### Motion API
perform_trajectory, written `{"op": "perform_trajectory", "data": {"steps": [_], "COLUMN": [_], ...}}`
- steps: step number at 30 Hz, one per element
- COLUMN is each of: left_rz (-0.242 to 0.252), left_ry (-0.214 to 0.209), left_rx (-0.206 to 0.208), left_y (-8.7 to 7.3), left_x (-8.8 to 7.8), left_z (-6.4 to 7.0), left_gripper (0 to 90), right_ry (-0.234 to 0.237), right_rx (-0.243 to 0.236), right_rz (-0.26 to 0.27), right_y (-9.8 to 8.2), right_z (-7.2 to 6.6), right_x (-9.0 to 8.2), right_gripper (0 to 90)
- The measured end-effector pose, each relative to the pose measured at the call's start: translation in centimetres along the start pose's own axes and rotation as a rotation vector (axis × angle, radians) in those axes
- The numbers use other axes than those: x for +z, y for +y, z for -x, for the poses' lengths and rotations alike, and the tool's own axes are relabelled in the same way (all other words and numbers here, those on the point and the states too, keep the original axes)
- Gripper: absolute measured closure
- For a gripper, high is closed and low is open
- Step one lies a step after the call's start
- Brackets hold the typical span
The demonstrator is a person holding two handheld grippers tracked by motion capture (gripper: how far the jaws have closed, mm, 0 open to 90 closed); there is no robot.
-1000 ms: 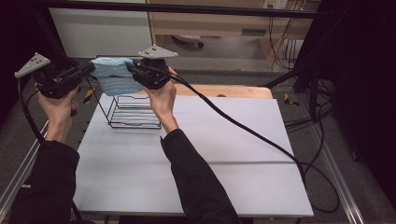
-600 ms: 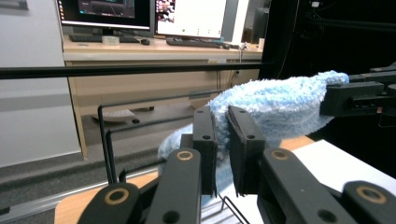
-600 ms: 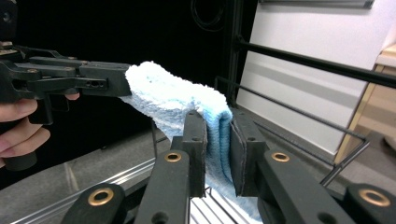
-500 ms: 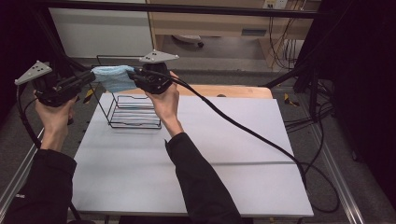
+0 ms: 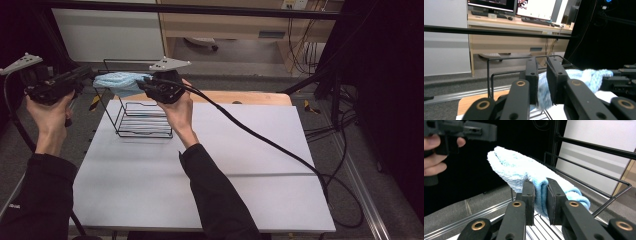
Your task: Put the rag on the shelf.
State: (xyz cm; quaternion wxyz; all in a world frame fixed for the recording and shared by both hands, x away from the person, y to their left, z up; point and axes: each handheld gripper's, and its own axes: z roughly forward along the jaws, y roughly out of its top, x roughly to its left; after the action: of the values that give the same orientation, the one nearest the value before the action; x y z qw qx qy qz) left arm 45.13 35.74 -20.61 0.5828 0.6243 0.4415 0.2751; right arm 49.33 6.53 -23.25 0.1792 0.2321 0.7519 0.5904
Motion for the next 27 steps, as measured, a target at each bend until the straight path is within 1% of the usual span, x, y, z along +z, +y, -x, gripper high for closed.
{"op": "perform_trajectory", "data": {"steps": [2, 4, 7, 9, 10, 13, 15, 21, 24, 27], "left_rz": [-0.021, -0.056, -0.113, -0.141, -0.150, -0.166, -0.177, -0.193, -0.205, -0.212], "left_ry": [-0.009, -0.021, -0.043, -0.047, -0.053, -0.065, -0.064, -0.057, -0.049, -0.045], "left_rx": [0.004, 0.008, 0.031, 0.051, 0.054, 0.054, 0.062, 0.089, 0.102, 0.107], "left_y": [0.2, 0.2, -0.5, -1.0, -1.3, -2.0, -2.4, -3.1, -3.4, -3.6], "left_x": [0.5, 1.0, 1.5, 1.6, 1.7, 1.7, 1.7, 1.8, 2.0, 2.1], "left_z": [0.3, 0.6, 1.0, 1.2, 1.2, 1.1, 1.1, 1.2, 1.3, 1.2], "left_gripper": [84.1, 85.1, 87.3, 88.1, 88.3, 88.9, 89.0, 89.2, 89.2, 89.3], "right_ry": [0.007, 0.010, 0.018, 0.021, 0.023, 0.026, 0.032, 0.045, 0.050, 0.050], "right_rx": [-0.003, -0.002, -0.004, -0.011, -0.013, -0.020, -0.020, -0.017, -0.009, -0.017], "right_rz": [-0.002, -0.003, -0.010, -0.015, -0.018, -0.022, -0.029, -0.033, -0.024, -0.012], "right_y": [-0.2, -0.2, -0.3, -0.4, -0.4, -0.5, -0.5, -0.4, -0.2, -0.1], "right_z": [0.1, 0.1, 0.1, 0.1, 0.1, 0.0, 0.0, -0.1, -0.3, -0.3], "right_x": [-0.1, -0.1, -0.1, -0.1, -0.1, -0.1, -0.1, -0.4, -0.6, -0.8], "right_gripper": [78.5, 78.3, 77.2, 75.9, 75.1, 73.0, 70.6, 58.6, 49.1, 46.2]}}
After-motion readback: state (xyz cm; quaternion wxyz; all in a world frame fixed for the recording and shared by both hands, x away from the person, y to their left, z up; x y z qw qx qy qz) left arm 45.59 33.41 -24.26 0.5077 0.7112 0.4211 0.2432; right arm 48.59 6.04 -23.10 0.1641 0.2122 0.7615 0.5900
